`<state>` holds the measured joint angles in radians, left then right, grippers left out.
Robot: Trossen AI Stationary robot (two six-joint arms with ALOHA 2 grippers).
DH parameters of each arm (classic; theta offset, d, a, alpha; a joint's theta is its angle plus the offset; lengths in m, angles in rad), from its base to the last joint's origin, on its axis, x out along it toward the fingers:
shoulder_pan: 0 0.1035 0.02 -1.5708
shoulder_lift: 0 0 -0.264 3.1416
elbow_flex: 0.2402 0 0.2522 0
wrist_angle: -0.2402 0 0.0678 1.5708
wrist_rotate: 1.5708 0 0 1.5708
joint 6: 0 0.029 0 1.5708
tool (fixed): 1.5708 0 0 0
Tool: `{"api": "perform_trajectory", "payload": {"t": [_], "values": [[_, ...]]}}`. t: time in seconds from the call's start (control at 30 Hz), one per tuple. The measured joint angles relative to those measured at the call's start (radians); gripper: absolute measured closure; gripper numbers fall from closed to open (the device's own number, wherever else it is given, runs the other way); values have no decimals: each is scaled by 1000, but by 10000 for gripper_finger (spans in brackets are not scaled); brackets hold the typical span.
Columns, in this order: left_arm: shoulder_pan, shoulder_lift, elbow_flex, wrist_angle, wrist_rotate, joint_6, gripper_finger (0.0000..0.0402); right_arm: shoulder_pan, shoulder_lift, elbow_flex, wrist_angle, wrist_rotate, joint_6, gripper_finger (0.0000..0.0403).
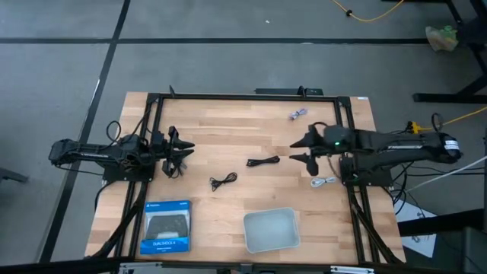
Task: Pick and place USB-C Cables
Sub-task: Put the top right black USB cable into the white bin
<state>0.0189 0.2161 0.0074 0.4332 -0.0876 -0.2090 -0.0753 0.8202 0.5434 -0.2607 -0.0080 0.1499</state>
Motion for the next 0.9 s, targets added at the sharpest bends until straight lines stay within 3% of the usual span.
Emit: {"api": "perform_trajectory", "payload": {"t": [0.33, 0.9], "values": [[0, 0, 0, -35, 0, 1, 302, 0, 247, 0, 54, 52, -107, 189], [0, 0, 0, -60, 0, 0, 302, 0, 581, 0, 387, 20, -314, 189]]}}
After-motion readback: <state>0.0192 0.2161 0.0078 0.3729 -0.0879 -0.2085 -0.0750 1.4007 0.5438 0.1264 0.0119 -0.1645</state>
